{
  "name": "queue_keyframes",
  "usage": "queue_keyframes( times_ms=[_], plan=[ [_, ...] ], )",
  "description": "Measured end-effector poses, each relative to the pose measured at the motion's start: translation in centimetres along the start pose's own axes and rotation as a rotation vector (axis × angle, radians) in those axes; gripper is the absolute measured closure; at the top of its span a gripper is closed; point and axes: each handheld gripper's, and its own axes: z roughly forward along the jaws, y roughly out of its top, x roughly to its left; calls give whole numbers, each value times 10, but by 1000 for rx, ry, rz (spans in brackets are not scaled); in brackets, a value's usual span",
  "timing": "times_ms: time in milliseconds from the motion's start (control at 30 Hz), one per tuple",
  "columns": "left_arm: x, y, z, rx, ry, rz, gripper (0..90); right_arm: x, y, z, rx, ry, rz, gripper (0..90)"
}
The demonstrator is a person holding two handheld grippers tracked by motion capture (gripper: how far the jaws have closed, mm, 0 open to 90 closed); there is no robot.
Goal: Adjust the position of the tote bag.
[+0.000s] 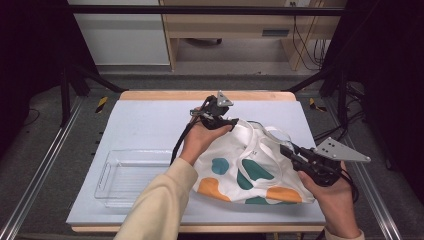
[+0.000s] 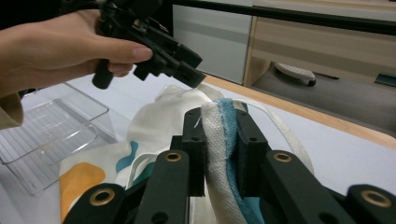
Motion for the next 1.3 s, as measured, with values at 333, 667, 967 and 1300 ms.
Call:
queue_keyframes(
  times_ms=[333,667,967,1300],
  plan=[
    [3,-3,9,21,-5,-16,552,0,-1,-6,-15,9,5,776],
    [2,-5,18,48,-26,-51,569,-3,-1,-9,-30,16,23,777],
    [-2,-7,20,100,-58,-79,655,-6,-1,-13,-42,12,37,777],
    [0,-10,18,145,-64,-101,827,-14,-3,-21,-57,-3,56,777]
  ],
)
